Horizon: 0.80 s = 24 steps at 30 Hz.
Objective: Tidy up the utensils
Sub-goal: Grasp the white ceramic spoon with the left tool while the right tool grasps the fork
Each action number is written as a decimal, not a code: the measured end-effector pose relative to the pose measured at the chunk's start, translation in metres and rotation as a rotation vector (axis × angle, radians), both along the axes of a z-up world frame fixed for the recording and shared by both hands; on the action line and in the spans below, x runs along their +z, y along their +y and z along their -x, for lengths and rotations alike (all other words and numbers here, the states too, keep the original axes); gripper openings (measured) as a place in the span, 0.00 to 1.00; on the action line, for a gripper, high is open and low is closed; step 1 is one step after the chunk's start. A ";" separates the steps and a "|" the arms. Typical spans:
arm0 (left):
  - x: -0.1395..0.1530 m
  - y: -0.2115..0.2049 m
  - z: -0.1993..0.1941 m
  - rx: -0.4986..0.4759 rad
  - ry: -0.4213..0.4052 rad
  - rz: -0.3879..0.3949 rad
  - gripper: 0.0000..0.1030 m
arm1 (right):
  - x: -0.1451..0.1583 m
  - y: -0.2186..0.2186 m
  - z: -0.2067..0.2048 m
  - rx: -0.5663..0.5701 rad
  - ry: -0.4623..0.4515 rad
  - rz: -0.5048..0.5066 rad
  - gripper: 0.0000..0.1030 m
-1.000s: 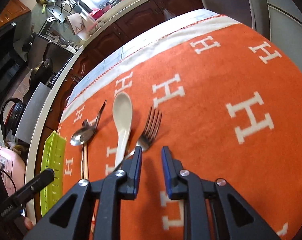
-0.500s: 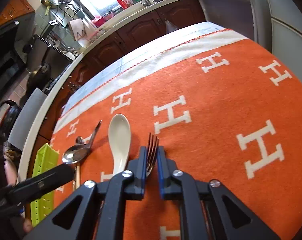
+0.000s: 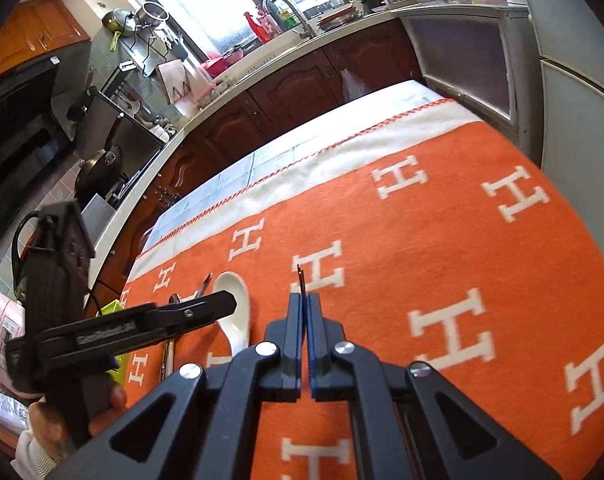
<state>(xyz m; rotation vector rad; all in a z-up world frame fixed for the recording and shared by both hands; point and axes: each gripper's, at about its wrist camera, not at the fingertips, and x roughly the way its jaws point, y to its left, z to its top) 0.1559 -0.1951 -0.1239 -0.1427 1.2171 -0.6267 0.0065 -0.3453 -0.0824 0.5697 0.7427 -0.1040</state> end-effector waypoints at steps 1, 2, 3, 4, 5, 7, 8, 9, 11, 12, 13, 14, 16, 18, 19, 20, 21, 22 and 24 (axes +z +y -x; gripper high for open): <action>-0.002 -0.001 0.000 0.007 -0.005 0.006 0.45 | 0.000 -0.002 0.001 -0.002 -0.001 0.000 0.01; -0.001 0.000 0.000 0.013 -0.013 0.011 0.45 | 0.000 -0.004 0.002 -0.002 0.000 -0.001 0.01; -0.002 -0.001 0.001 0.015 -0.013 0.016 0.45 | -0.001 -0.006 0.004 -0.003 0.000 -0.005 0.01; -0.002 -0.001 0.001 0.020 -0.018 0.024 0.45 | -0.002 -0.007 0.005 -0.003 0.000 -0.009 0.01; -0.003 -0.001 0.001 0.027 -0.022 0.033 0.44 | -0.003 -0.008 0.005 -0.003 0.001 -0.013 0.01; -0.004 0.001 0.002 0.042 -0.027 0.049 0.35 | -0.004 -0.009 0.006 -0.001 0.001 -0.018 0.01; -0.005 0.002 0.002 0.048 -0.025 0.058 0.30 | -0.005 -0.009 0.006 0.001 0.001 -0.022 0.01; -0.007 0.004 0.003 0.057 -0.023 0.071 0.28 | -0.005 -0.009 0.005 0.005 0.001 -0.024 0.01; -0.009 0.005 0.005 0.080 -0.033 0.086 0.24 | -0.006 -0.008 0.004 0.011 0.001 -0.023 0.01; -0.010 0.005 0.006 0.085 -0.037 0.090 0.24 | -0.007 -0.008 0.004 0.015 0.002 -0.024 0.01; -0.009 0.006 0.008 0.091 -0.044 0.094 0.19 | -0.007 -0.007 0.004 0.019 0.004 -0.023 0.01; -0.010 0.006 0.009 0.097 -0.053 0.094 0.11 | -0.008 -0.006 0.004 0.023 0.006 -0.019 0.01; -0.012 0.003 0.011 0.100 -0.064 0.092 0.05 | -0.010 -0.004 0.004 0.031 0.008 -0.024 0.01; -0.013 0.001 0.012 0.100 -0.075 0.104 0.05 | -0.009 -0.002 0.003 0.035 0.007 -0.025 0.01; -0.012 0.000 0.014 0.094 -0.087 0.108 0.05 | -0.008 -0.001 0.003 0.040 0.003 -0.023 0.01; -0.010 0.000 0.015 0.089 -0.096 0.112 0.05 | -0.006 0.000 0.004 0.044 -0.002 -0.020 0.01; -0.006 0.000 0.016 0.083 -0.107 0.119 0.05 | -0.005 0.001 0.004 0.047 -0.007 -0.017 0.01; -0.002 0.000 0.017 0.078 -0.112 0.125 0.05 | -0.002 0.002 0.005 0.053 -0.013 -0.010 0.01; 0.007 0.004 0.018 0.067 -0.125 0.141 0.05 | 0.002 0.004 0.006 0.064 -0.020 0.000 0.01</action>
